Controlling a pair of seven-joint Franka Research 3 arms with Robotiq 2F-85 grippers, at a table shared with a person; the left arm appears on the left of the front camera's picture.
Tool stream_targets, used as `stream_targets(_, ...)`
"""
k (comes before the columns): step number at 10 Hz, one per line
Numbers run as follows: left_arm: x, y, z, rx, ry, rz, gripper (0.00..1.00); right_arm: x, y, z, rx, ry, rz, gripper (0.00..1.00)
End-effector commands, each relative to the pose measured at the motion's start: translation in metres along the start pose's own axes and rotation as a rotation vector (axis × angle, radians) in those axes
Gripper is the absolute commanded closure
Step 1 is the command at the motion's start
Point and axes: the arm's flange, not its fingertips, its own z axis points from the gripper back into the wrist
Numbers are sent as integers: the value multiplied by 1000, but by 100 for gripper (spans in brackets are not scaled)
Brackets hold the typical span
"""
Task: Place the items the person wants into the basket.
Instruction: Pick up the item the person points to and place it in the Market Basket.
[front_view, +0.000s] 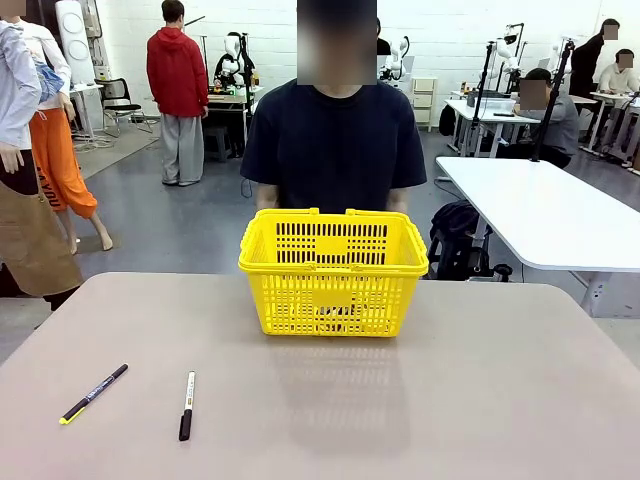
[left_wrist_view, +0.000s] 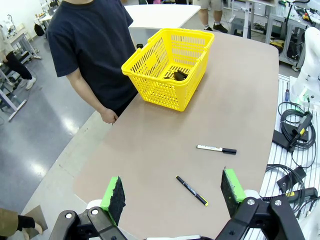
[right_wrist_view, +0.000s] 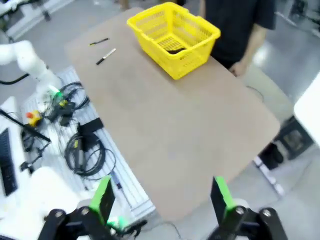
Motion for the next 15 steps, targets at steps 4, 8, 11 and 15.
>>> stream_targets(4, -1, 0, 1, -4, -15, -18, 0, -49, -79, -62, 67, -191, 165, 0)
stream_targets(8, -1, 0, 1, -4, -15, -18, 0, -66, -68, -118, 57, -287, 112, 0)
stream_targets(11, -1, 0, 1, -4, -15, -18, 0, -76, -87, -113, 57, -290, 71, 0)
stream_targets(15, -1, 0, 1, -4, -15, -18, 0, -76, -87, -113, 57, -290, 71, 0)
